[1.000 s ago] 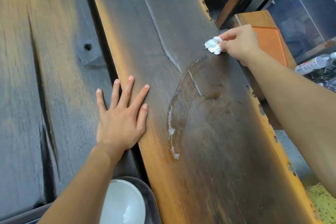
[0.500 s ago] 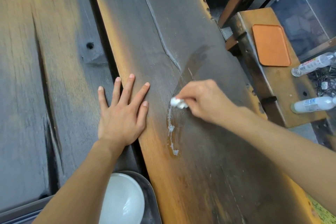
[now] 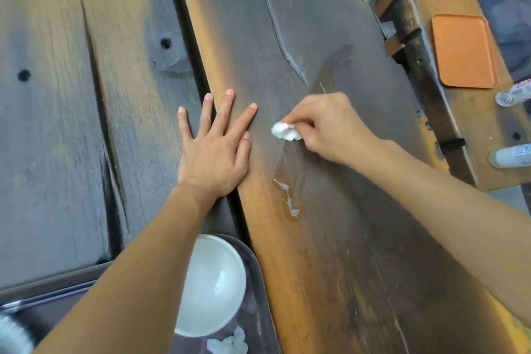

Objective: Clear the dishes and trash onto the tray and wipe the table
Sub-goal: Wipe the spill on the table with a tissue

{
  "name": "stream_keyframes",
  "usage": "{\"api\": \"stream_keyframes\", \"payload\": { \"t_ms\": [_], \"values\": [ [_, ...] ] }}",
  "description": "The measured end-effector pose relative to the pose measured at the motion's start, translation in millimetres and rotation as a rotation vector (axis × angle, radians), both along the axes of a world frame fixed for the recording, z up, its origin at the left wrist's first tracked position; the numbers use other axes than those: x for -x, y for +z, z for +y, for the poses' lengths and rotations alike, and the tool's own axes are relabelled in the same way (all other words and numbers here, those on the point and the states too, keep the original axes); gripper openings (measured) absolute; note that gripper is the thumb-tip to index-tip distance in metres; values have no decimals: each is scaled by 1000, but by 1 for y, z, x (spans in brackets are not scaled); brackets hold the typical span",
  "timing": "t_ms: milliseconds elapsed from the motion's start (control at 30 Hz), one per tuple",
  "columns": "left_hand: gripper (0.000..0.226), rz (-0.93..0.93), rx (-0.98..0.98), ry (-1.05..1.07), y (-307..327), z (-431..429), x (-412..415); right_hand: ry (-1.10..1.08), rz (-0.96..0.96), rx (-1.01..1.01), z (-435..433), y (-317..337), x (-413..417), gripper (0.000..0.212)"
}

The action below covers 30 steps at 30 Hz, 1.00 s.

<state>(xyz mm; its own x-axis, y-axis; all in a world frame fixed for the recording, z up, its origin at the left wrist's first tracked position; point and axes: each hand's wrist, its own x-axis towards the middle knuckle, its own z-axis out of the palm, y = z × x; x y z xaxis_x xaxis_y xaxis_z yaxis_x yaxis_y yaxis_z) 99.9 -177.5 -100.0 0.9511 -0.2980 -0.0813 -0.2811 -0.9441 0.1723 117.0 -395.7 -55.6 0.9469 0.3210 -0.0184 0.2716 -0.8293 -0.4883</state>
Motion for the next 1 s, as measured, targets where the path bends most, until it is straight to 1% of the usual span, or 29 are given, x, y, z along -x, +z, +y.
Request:
{"api": "stream_keyframes", "payload": {
  "t_ms": [67, 133, 200, 233, 267, 333, 367, 400, 467, 500, 600, 667, 767, 833, 867, 900, 1000],
  "values": [
    [52, 14, 2, -11, 1, 1, -1, 228, -19, -42, 11, -1, 40, 21],
    [53, 16, -7, -17, 1, 1, -1, 408, 75, -42, 14, -2, 83, 20],
    [54, 33, -18, -17, 2, 3, -1, 551, 214, -37, 9, 3, 109, 21],
    [54, 48, -22, -17, 2, 3, 0, 546, 239, -67, 4, 7, 108, 22],
    [54, 69, -19, -20, 3, 4, -1, 462, 216, -125, 1, 10, 98, 21],
    [53, 145, 30, -37, 7, 6, -5, 177, 57, -209, -2, 11, 62, 22],
    [53, 192, 59, -45, 10, 10, -8, 69, -3, -187, -2, 10, 44, 24],
    [52, 236, 78, -54, 14, 15, -9, 24, -16, -123, 1, 7, 31, 26],
    [51, 287, 86, -56, 22, 29, -5, 90, 4, -3, 5, -2, 31, 28],
    [51, 302, 97, -45, 27, 37, 1, 148, -4, 20, 5, -6, 44, 27],
    [52, 348, 170, 22, 43, 75, 30, 306, -9, 14, 3, -7, 105, 20],
    [53, 368, 211, 85, 52, 98, 54, 427, 60, 39, 2, -4, 148, 17],
    [52, 319, 295, 221, 77, 124, 92, 632, 188, 102, 2, 5, 208, 21],
    [52, 251, 303, 268, 100, 140, 124, 712, 262, 155, 3, 19, 233, 24],
    [51, 225, 302, 270, 107, 145, 139, 682, 267, 159, 2, 26, 240, 23],
    [50, 207, 303, 272, 110, 147, 152, 599, 268, 140, 0, 32, 243, 20],
    [45, 177, 325, 276, 116, 161, 203, 202, 259, -9, 20, 53, 258, 17]
  ]
}}
